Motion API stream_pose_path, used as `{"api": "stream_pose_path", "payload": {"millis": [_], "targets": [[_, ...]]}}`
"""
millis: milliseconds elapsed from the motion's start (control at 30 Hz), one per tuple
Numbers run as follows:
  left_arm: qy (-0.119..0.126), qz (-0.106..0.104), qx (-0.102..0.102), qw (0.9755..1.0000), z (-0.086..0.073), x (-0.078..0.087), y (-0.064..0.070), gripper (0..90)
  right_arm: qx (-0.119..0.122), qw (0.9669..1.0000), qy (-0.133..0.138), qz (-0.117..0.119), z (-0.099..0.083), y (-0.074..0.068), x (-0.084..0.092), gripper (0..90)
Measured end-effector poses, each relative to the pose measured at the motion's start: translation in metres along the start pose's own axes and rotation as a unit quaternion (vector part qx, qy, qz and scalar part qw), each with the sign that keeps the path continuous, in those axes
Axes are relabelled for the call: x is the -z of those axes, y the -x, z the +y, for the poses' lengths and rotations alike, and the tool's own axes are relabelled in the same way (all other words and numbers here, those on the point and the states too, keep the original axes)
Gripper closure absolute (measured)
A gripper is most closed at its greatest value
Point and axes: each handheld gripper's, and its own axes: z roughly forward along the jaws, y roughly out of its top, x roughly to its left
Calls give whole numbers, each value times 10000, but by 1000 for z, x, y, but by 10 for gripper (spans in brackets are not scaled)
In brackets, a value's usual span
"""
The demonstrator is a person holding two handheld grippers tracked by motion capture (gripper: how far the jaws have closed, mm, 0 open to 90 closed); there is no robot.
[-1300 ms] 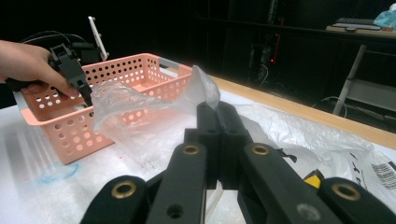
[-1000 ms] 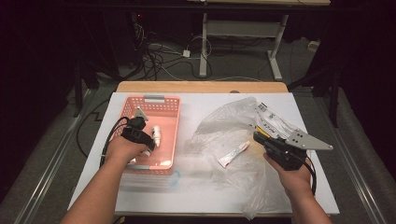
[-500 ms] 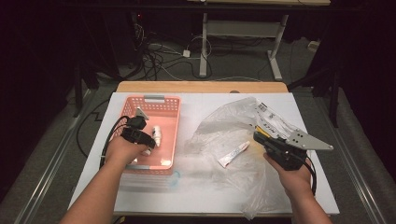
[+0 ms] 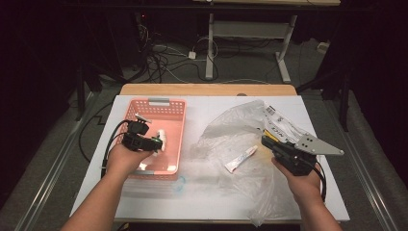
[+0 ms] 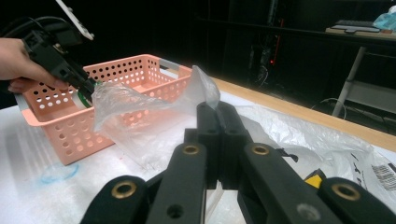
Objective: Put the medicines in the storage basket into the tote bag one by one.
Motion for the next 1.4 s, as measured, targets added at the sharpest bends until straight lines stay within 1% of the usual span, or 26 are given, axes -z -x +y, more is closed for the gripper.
{"api": "stream_pose_path", "payload": {"millis": [33,67,100,200,233,300,367,400,467,500,567,667,700,867,900,967,1000,1067,1100,1133,1200,1267,1300,1400], "targets": [[120,48,-98,9999,-2,2,2,537,17,10000,-4,6,0,0,0,900],[186,89,-163,9997,-3,4,4,537,31,10000,-6,6,0,0,0,900],[276,90,-222,9993,-5,6,5,537,15,10000,-12,2,0,-1,0,900],[607,-55,-287,9977,-11,12,9,537,29,10000,-2,6,0,-1,0,900],[659,-82,-331,9972,-12,14,10,537,21,10000,3,2,0,-1,0,900],[831,-53,-411,9957,-17,16,14,537,28,10000,-1,1,0,0,0,900],[985,-86,-472,9940,-21,18,16,537,34,10000,-8,3,0,-1,0,900],[1090,-122,-503,9927,-23,19,17,537,27,10000,-6,1,0,-1,0,900],[1148,-117,-558,9917,-26,19,20,537,29,10000,-9,3,0,-1,0,900],[1198,-69,-645,9907,-28,19,21,537,31,10000,-9,4,0,-1,-1,900],[1298,-38,-682,9892,-32,19,23,537,53,10000,-12,3,-1,-1,-1,900],[1428,-14,-683,9874,-37,18,25,537,37,10000,-11,-4,-1,-1,-1,900],[1439,13,-706,9871,-38,18,26,537,44,10000,-11,-2,-1,-2,-1,900],[1569,117,-848,9839,-45,16,33,537,59,10000,-45,1,-1,-3,-1,900],[1612,103,-831,9834,-47,15,33,536,69,10000,-49,8,-1,-3,-2,900],[1688,-17,-712,9831,-51,14,32,537,94,9999,-46,21,-2,-4,-2,900],[1707,-29,-711,9828,-52,13,32,537,87,9999,-49,19,-2,-4,-3,900],[1786,9,-739,9811,-55,13,34,537,94,9999,-75,19,-3,-5,-3,900],[1837,3,-747,9801,-56,14,35,537,102,9999,-77,22,-3,-5,-3,900],[1856,-22,-751,9798,-57,15,35,537,106,9999,-73,15,-3,-5,-4,900],[1915,-40,-820,9781,-59,19,36,537,103,9999,-97,20,-4,-6,-4,900],[1979,-153,-794,9769,-60,21,35,537,115,9999,-103,19,-4,-5,-4,900],[2033,-202,-766,9759,-62,23,35,537,107,9999,-103,17,-4,-5,-4,900],[2134,-317,-713,9738,-63,27,35,537,122,9999,-104,28,-5,-5,-4,900]]}}
